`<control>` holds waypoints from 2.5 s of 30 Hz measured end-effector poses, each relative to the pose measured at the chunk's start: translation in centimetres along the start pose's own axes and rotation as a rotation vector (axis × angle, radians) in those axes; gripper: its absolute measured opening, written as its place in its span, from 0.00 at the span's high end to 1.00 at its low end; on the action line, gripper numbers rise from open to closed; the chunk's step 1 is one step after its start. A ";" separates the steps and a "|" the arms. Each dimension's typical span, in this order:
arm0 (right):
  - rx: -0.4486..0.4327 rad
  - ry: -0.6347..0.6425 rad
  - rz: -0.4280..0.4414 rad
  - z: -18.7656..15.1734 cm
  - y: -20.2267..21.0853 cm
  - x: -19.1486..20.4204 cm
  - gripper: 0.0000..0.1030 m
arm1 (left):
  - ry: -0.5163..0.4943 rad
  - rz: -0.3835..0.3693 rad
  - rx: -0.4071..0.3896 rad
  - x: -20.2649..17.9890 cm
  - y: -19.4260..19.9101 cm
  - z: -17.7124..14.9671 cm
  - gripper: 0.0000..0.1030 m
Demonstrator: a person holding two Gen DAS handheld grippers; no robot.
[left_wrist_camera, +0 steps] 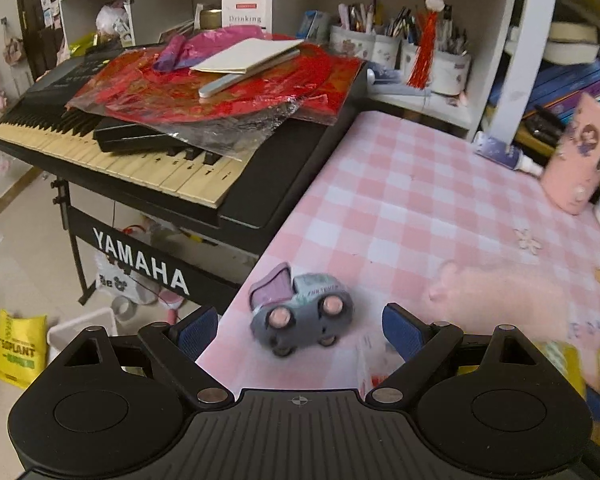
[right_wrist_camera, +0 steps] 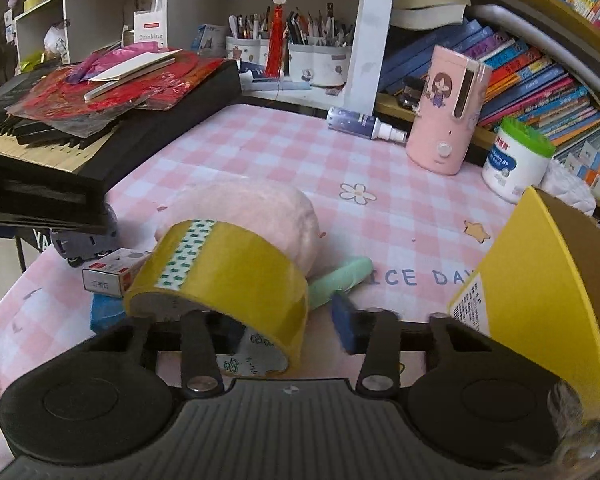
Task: Organize objects
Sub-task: 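Grasp the yellow tape roll with the right tool while the left tool grasps the grey toy truck, then carry the tape roll and toy truck over the yellow box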
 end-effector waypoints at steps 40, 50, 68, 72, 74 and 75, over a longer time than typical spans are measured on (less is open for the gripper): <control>0.066 -0.146 0.064 -9.1 18.0 -0.7 0.87 | -0.064 -0.402 -0.141 0.8 20.2 -9.7 0.38; 0.052 -0.237 -0.006 -15.2 24.4 -1.1 0.87 | -0.115 -0.501 -0.094 0.2 24.4 -15.9 0.38; 0.020 -0.438 -0.190 -21.4 31.4 -7.4 0.87 | -0.343 -0.712 -0.077 -9.1 28.7 -20.0 0.38; 0.029 -0.474 -0.225 -22.3 32.0 -9.6 0.87 | -0.378 -0.748 -0.062 -11.5 29.0 -20.5 0.38; 0.035 -0.490 -0.235 -22.5 32.1 -10.5 0.87 | -0.390 -0.757 -0.062 -12.4 29.1 -20.5 0.38; 0.037 -0.497 -0.240 -22.6 32.1 -10.9 0.87 | -0.393 -0.759 -0.065 -12.8 29.1 -20.4 0.38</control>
Point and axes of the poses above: each gripper's, at about its wrist camera, not at the fingertips, and y roughly against the way its jaws point, x to its left, z to its top, the point moved 10 cm from there along -y, roughly the way its jaws point, and after that the axes turned 8 degrees about -y, right-handed, at the moved point
